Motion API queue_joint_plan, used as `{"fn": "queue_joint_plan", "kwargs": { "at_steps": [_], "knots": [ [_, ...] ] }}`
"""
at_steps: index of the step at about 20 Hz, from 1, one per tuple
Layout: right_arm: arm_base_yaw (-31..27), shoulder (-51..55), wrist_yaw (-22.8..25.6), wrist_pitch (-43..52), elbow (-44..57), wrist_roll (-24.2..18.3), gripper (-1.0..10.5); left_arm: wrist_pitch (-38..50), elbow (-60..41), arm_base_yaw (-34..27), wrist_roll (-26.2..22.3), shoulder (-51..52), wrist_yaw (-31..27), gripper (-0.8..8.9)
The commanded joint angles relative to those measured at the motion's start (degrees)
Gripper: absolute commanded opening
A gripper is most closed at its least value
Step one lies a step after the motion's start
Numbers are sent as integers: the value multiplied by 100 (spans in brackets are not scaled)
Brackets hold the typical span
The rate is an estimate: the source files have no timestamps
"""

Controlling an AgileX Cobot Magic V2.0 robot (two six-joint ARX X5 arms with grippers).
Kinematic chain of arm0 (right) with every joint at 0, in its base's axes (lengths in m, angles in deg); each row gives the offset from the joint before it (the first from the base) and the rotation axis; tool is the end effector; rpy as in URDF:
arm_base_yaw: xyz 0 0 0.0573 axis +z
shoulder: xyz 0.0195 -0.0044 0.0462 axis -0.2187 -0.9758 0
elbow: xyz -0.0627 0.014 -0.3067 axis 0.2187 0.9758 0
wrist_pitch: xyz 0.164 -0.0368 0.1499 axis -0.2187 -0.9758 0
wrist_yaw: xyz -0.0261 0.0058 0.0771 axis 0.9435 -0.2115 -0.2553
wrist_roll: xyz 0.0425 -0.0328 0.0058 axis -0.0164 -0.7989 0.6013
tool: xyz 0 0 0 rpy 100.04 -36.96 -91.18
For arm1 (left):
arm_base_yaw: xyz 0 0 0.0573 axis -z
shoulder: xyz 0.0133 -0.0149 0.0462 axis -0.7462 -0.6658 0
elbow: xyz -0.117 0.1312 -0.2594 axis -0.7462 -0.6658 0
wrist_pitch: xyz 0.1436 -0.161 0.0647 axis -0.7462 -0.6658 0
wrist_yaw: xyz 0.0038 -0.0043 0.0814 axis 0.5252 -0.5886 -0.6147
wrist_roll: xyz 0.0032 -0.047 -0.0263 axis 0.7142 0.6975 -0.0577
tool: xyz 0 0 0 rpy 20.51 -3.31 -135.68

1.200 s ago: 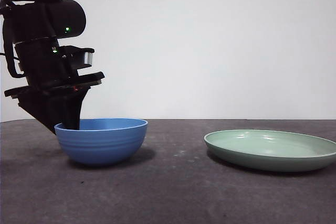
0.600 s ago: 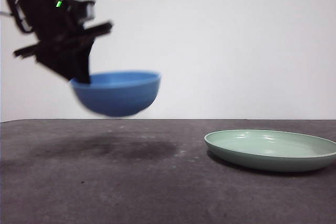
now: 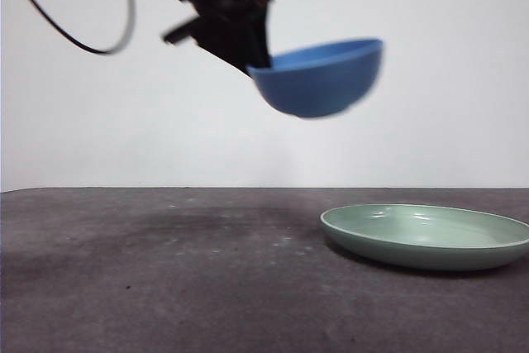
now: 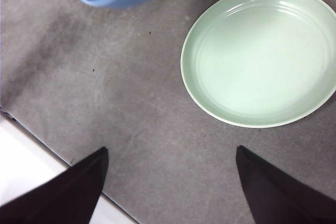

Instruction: Pick up the blue bowl, put it on the green plate, put it on desk

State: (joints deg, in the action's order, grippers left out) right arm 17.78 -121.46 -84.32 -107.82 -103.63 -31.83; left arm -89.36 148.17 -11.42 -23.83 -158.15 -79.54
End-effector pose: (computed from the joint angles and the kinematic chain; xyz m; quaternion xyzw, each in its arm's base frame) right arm 0.0548 0.0205 0.3386 0.0781 0.4055 0.3052 0.8581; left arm 0.2988 -0.2279 0.3651 0.0485 0.4083 -0.3100 0.8572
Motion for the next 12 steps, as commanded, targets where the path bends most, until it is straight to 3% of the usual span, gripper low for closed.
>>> {"fn": "queue_joint_plan", "kwargs": {
  "at_steps": [1, 9, 12],
  "knots": [
    [9, 9, 7, 55, -111, 72, 389, 2, 511, 214, 57, -568, 20, 10],
    [9, 44, 133, 50, -111, 83, 389, -398, 2105, 599, -15, -2389, 20, 10],
    [9, 44, 136, 52, -111, 83, 389, -358, 2249, 632, -17, -2728, 20, 10]
  ]
}}
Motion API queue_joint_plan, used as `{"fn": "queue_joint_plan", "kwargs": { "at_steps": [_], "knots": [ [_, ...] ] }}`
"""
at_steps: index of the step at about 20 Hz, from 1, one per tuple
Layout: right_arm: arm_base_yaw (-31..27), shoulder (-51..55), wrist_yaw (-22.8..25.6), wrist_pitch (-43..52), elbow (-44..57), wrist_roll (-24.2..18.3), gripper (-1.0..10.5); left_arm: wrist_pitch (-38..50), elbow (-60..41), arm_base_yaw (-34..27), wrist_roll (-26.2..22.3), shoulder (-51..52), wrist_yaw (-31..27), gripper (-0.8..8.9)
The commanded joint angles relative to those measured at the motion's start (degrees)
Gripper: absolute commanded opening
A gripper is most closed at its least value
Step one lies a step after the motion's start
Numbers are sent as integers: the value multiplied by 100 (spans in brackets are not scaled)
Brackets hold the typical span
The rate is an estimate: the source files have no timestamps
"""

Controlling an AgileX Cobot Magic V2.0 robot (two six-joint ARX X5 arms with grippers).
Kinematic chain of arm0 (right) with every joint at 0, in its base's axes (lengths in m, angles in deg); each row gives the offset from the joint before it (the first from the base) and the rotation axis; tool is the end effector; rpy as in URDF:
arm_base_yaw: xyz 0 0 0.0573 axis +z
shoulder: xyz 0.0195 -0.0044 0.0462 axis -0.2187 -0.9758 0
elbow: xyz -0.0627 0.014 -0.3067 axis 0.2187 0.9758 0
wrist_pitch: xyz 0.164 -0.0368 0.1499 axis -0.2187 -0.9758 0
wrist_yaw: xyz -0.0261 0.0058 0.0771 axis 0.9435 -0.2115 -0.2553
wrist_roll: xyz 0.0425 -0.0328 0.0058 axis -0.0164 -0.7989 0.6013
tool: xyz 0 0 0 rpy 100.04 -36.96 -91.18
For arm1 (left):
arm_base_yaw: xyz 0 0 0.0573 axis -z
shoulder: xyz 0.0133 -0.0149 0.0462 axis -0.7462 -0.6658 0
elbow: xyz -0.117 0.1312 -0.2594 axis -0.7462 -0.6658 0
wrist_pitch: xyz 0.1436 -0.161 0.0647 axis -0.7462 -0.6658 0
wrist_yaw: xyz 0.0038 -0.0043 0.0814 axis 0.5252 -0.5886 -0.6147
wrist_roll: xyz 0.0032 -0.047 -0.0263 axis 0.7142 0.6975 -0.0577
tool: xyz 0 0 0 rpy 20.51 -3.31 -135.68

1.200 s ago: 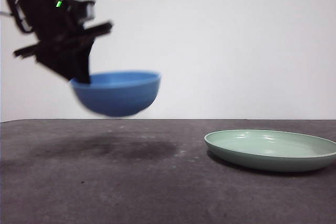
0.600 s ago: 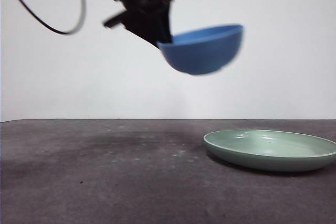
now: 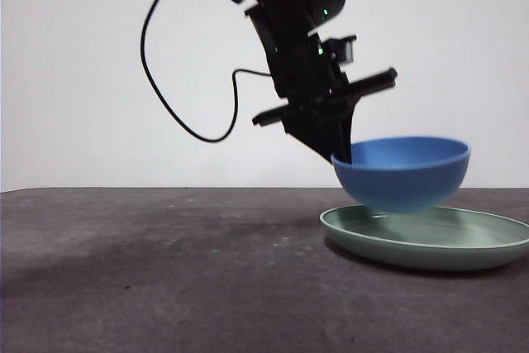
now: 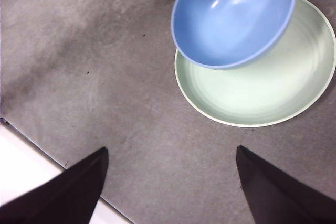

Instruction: Pick up the blue bowl, put it on the green plate, put it on desk

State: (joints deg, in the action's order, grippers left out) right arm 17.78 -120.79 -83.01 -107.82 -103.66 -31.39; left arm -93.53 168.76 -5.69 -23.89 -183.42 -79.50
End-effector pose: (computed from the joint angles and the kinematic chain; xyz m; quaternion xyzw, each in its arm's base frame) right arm 0.0524 0.0197 0.3389 0.0752 0.4026 0.2946 0.8634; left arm 0.3586 -0.3337 0.2798 0.0928 0.4702 -0.3347 0.8114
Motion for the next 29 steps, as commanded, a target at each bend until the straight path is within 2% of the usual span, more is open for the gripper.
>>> {"fn": "queue_joint_plan", "kwargs": {
  "at_steps": [1, 13, 16, 20, 23, 29],
  "knots": [
    [9, -24, 4, 52, -109, 39, 389, 85, 190, 68, -37, -273, 15, 10],
    [9, -24, 4, 55, -109, 39, 389, 39, 190, 199, -50, -601, 17, 11],
    [9, -24, 4, 57, -109, 39, 389, -15, 190, 223, -55, -601, 20, 98],
    [9, -24, 4, 55, -109, 39, 389, -118, 247, 240, -57, -601, 20, 109],
    [9, -24, 7, 57, -109, 39, 389, -382, 487, 240, -81, -599, 20, 261],
    [9, -24, 46, 57, -109, 37, 389, -1311, 1523, 164, -221, -568, 20, 259]
  ]
}}
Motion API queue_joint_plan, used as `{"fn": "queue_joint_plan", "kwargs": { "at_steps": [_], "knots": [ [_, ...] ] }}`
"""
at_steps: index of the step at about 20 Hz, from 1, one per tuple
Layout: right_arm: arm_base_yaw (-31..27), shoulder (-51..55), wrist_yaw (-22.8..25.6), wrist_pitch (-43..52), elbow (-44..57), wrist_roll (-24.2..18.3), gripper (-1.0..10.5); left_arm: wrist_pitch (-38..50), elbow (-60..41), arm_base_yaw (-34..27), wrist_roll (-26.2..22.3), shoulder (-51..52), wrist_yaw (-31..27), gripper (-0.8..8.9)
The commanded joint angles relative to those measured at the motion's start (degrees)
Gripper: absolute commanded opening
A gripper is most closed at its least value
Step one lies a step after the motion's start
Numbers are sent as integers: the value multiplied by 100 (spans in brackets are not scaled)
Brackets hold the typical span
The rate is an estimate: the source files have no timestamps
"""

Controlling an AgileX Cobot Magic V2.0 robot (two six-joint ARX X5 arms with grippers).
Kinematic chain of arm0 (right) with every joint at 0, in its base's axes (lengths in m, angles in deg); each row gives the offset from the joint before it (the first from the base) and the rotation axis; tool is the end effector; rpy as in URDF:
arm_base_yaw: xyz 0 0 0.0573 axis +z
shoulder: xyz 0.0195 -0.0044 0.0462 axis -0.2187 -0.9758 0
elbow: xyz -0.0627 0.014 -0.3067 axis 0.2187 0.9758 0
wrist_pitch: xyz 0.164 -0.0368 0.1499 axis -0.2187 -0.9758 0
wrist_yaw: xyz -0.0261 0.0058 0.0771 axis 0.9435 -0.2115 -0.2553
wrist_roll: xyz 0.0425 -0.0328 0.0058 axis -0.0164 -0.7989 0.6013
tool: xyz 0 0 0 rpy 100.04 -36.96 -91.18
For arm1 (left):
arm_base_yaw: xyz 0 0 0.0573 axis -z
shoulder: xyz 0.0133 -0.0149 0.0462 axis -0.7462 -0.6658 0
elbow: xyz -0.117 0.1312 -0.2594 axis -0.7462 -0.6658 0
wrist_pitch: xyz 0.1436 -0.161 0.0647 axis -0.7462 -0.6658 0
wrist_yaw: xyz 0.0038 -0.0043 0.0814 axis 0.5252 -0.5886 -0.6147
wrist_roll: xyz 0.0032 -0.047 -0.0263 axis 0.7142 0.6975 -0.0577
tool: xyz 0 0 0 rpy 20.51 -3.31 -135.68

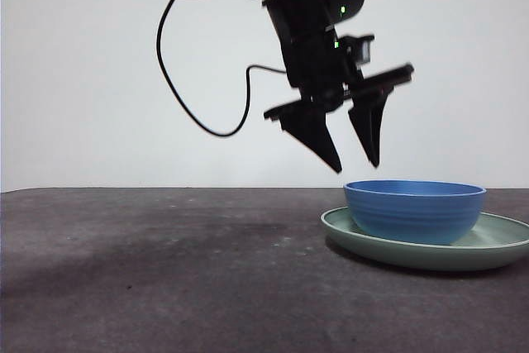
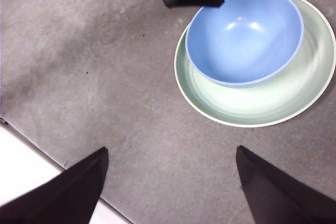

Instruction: Pick up the blue bowl, put it on the green plate, put it on desk

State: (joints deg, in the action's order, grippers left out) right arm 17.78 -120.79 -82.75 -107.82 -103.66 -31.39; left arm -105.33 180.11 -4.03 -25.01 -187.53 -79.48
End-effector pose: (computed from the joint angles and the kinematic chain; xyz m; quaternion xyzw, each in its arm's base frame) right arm 0.0524 0.0196 0.3388 0.0743 0.4029 0.2926 0.8640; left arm 0.3545 -0.3495 0.2898 0.1197 0.4978 -0.3410 0.7885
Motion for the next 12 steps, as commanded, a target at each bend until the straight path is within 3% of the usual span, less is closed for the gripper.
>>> {"fn": "queue_joint_plan", "kwargs": {
  "at_steps": [1, 12],
  "knots": [
    [9, -24, 20, 57, -109, 37, 389, -258, 579, -37, -105, -103, 17, 259],
    [7, -24, 170, 59, -109, 37, 389, -306, 658, -918, -151, 2059, 15, 259]
  ]
}}
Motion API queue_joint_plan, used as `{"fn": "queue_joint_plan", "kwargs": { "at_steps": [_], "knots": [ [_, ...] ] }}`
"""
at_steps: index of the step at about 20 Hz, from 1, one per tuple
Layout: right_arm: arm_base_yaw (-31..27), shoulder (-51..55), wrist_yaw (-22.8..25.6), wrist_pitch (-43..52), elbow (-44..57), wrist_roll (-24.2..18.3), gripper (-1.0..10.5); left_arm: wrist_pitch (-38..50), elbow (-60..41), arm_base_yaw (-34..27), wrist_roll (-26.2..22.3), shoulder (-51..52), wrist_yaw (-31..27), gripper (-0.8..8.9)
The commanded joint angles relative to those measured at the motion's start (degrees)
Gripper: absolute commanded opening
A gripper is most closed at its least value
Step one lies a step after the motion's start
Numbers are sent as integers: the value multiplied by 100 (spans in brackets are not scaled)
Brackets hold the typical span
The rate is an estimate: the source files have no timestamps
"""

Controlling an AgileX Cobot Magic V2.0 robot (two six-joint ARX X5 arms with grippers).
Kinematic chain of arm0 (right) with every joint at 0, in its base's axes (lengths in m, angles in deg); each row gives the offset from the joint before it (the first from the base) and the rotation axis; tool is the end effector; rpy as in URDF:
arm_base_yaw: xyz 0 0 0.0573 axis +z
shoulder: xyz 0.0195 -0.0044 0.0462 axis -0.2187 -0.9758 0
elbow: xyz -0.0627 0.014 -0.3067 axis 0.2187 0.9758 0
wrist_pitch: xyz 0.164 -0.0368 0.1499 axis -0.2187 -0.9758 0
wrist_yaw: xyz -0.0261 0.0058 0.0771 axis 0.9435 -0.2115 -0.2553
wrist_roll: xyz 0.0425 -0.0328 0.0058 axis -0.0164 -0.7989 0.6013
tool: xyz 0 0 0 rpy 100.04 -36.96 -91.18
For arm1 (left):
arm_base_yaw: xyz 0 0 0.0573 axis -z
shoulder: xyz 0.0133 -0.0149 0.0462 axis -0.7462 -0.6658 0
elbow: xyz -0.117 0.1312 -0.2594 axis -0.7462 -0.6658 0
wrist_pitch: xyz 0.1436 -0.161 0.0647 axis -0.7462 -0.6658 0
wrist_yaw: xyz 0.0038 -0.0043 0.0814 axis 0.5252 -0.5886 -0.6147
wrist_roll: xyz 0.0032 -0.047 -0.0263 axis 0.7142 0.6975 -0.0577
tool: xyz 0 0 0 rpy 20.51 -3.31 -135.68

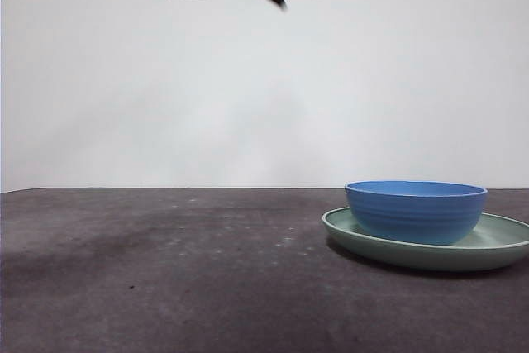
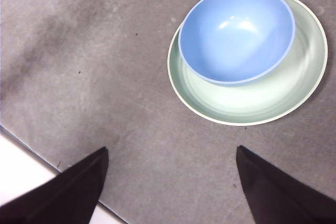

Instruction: Pick up the blue bowl, put it on the green plate, put it on desk

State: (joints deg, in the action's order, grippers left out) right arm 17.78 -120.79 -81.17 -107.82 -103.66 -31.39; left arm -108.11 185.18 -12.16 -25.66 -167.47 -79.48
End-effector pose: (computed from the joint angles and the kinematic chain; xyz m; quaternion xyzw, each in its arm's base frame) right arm 0.0527 0.0190 0.3385 0.0686 0.4044 0.2808 0.8677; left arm 0.3188 -0.2364 0.4622 0.0394 0.3342 -0.3252 0.8837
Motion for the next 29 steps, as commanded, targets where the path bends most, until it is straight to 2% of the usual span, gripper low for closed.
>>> {"fn": "queue_joint_plan", "kwargs": {
  "at_steps": [1, 6, 9, 14, 17, 22, 29],
  "knots": [
    [7, -24, 13, 59, -109, 37, 389, -133, 149, -264, -85, 267, 15, 259],
    [7, -24, 13, 74, -109, 37, 389, -820, 133, -756, -387, 1027, 74, 259],
    [7, -28, 13, 125, -109, 37, 389, -1152, 122, -949, -485, 1368, 487, 257],
    [7, -28, 11, 164, -109, 37, 389, -1517, 9, -994, -699, 1714, 826, 257],
    [7, -28, 11, 166, -109, 37, 389, -1552, -393, -994, -780, 2024, 876, 257],
    [7, -26, 11, 175, -109, 37, 389, -1158, -1814, -994, -820, 2789, 905, 257],
    [7, -33, 11, 203, -109, 39, 389, 546, -4815, -957, -564, 4214, 1178, 258]
  ]
}}
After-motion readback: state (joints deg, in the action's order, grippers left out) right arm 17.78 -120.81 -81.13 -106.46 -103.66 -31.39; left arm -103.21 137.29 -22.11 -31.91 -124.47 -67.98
